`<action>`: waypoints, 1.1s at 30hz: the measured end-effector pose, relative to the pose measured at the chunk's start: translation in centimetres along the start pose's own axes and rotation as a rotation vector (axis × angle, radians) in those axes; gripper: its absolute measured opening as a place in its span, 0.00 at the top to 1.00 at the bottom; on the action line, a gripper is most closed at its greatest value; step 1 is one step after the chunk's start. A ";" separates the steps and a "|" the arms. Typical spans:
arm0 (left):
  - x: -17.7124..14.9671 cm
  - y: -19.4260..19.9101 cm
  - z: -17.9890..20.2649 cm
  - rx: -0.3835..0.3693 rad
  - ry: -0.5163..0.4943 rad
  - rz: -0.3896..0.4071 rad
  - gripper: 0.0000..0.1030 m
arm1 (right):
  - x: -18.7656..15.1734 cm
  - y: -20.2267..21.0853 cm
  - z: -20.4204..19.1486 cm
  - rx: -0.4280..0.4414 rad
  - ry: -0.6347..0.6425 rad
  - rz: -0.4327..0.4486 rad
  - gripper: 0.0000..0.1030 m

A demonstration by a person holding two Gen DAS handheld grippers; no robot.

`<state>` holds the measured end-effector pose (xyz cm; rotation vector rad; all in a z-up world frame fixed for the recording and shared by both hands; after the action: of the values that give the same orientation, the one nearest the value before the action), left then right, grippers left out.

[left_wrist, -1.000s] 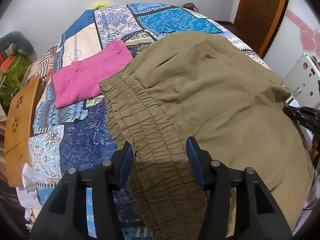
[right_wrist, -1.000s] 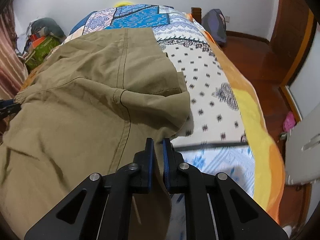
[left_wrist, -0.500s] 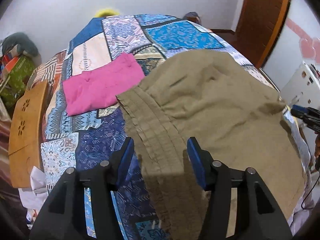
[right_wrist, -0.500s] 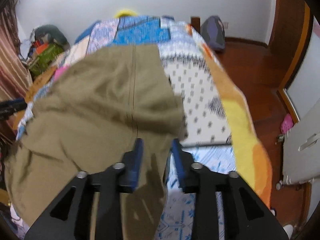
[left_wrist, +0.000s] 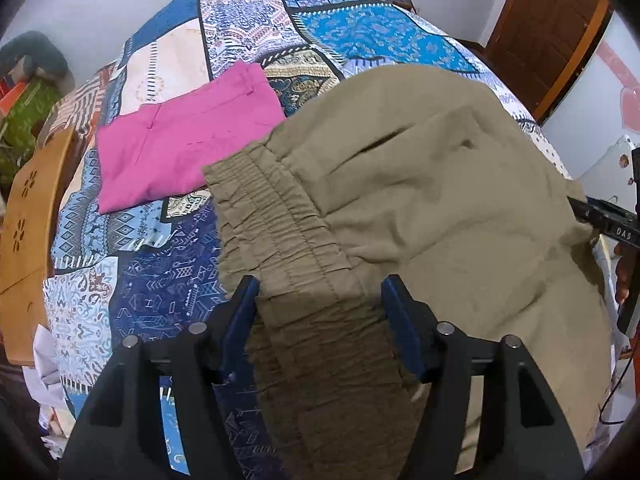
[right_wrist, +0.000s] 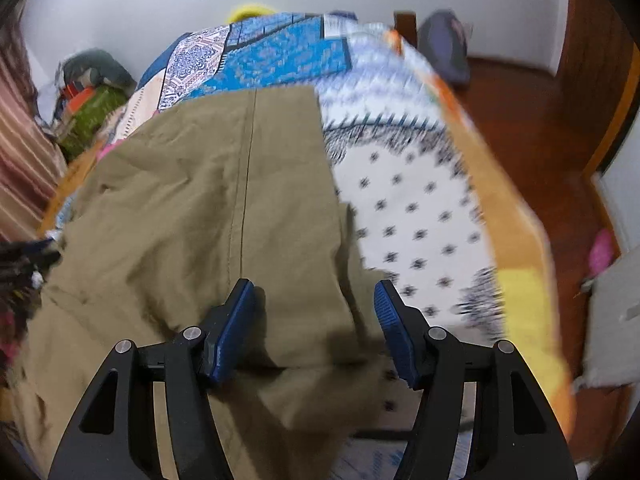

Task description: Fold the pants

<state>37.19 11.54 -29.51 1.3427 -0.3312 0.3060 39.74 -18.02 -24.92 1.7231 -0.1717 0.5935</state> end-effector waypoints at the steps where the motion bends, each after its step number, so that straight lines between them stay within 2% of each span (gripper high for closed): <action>1: 0.0 -0.1 0.2 0.011 -0.013 0.004 0.37 | 0.0 0.1 -0.2 0.017 0.015 0.003 0.54; 3: 0.1 -0.1 0.6 0.040 -0.046 0.016 0.37 | 0.0 0.5 -0.5 -0.003 0.045 0.016 0.76; 4: 0.1 0.0 0.7 0.051 -0.056 0.023 0.37 | -0.1 0.6 -0.5 -0.019 0.057 0.023 0.81; 5: 0.2 0.1 0.7 0.066 -0.063 0.033 0.38 | 0.0 0.7 -0.6 -0.035 0.078 0.035 0.84; 7: 0.3 0.5 0.6 0.115 -0.080 0.059 0.48 | 0.0 1.2 -0.8 -0.084 0.117 0.073 0.87; 11: 0.5 1.2 0.3 0.157 -0.099 0.104 0.48 | -0.3 1.5 -1.0 -0.187 0.202 0.115 0.90; 17: 0.1 0.5 -0.5 0.118 -0.070 0.083 0.48 | -0.2 0.6 -0.3 -0.176 0.174 0.067 0.89; 23: 0.9 3.2 -1.4 0.021 0.012 0.109 0.44 | 0.5 3.1 0.1 -0.117 0.121 0.040 0.85; 29: 2.9 5.1 -4.4 0.029 0.090 0.156 0.38 | 2.7 5.9 -0.5 -0.078 0.088 0.125 0.66; 33: 4.9 3.4 -5.9 0.039 0.126 0.108 0.37 | 5.2 5.9 -1.6 -0.066 0.096 0.153 0.57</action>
<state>40.64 18.14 -25.63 1.3388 -0.2934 0.4874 41.26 -16.92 -17.11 1.6240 -0.2540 0.7730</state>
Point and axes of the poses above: each gripper's, at about its wrist camera, not at the fingertips, and y roughly against the way its jaws point, z to its right, x to its top, the point moved 6 cm from there along -y, roughly the way its jaws point, and after that the axes turned 10 degrees about -x, right-handed, at the moved point
